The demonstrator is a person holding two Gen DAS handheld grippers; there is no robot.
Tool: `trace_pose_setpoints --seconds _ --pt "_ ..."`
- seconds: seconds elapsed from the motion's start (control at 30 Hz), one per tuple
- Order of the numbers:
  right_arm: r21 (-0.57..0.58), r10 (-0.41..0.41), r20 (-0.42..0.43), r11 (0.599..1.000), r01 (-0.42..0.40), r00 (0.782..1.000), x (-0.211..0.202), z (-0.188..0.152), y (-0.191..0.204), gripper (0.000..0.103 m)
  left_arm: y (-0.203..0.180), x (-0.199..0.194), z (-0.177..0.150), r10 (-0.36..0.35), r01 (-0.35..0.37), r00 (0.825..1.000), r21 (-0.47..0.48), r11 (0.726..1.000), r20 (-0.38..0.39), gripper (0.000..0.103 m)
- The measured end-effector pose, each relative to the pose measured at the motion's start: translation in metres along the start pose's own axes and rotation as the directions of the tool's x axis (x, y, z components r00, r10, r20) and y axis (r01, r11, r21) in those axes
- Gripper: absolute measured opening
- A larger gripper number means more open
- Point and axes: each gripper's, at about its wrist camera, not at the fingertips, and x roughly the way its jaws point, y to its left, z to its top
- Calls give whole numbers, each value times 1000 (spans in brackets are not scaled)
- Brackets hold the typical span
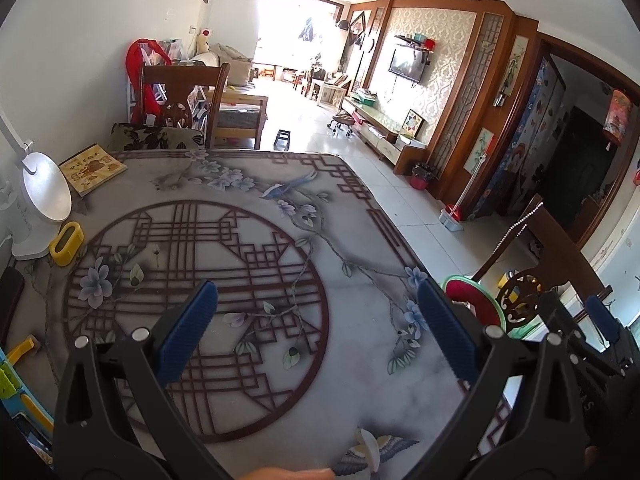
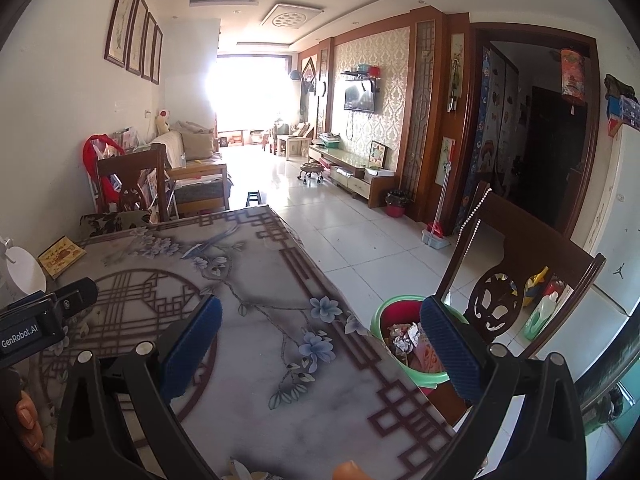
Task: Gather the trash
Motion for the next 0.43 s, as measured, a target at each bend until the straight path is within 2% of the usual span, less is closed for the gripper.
trace_pose_setpoints --seconds 0.2,0.43 --pt "-9 13 -22 1000 -13 1000 7 -3 2 96 -3 3 -1 12 -12 1000 22 1000 -2 98" --pt "-27 41 -66 999 -43 997 25 -6 10 96 15 24 -1 36 -39 997 -48 998 -68 98"
